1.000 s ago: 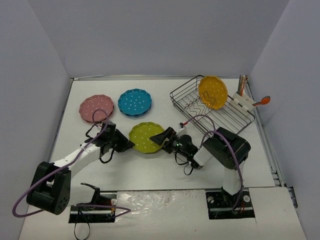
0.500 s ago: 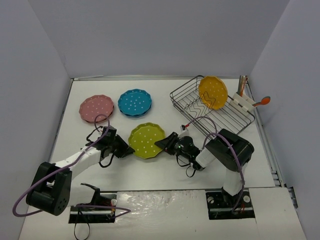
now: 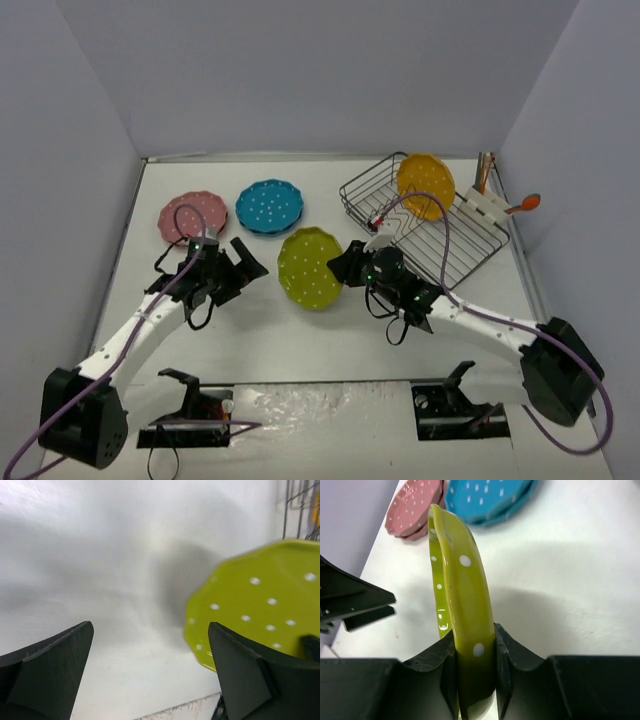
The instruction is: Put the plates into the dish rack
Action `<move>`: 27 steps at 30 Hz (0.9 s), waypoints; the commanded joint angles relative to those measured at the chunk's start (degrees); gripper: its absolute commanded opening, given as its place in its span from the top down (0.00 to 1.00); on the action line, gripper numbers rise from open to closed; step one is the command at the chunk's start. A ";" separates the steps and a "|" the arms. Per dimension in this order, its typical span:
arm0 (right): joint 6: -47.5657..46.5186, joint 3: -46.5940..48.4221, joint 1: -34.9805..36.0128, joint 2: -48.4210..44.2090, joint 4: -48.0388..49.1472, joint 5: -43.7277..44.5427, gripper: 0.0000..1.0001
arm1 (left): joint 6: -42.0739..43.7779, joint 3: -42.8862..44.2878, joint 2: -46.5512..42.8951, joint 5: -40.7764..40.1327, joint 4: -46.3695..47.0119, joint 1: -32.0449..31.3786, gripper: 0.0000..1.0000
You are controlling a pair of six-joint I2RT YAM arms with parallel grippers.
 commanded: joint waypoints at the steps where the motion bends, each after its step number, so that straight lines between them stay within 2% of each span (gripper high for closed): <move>1: -20.86 16.29 -2.84 -9.63 -10.32 8.15 1.00 | 14.03 10.94 -3.96 -8.47 -11.15 5.78 0.03; 6: -42.85 27.58 -12.59 -10.22 -17.71 7.72 1.00 | 26.34 17.36 -4.33 -12.67 -17.01 11.27 0.03; 11: -55.19 37.48 -25.55 -3.84 -19.96 4.02 1.00 | 34.65 21.66 -2.62 -15.37 -19.40 12.03 0.03; 15: -61.04 41.94 -32.42 2.99 -19.69 -0.03 1.00 | 36.51 21.93 -1.78 -15.94 -18.91 12.10 0.03; 21: -70.46 48.91 -35.89 12.41 -19.52 -4.98 1.00 | 37.33 18.19 -2.08 -16.66 -17.83 12.70 0.03; 27: -73.90 52.55 -37.52 18.41 -19.17 -7.02 1.00 | 37.33 17.93 -2.25 -17.27 -18.14 12.70 0.03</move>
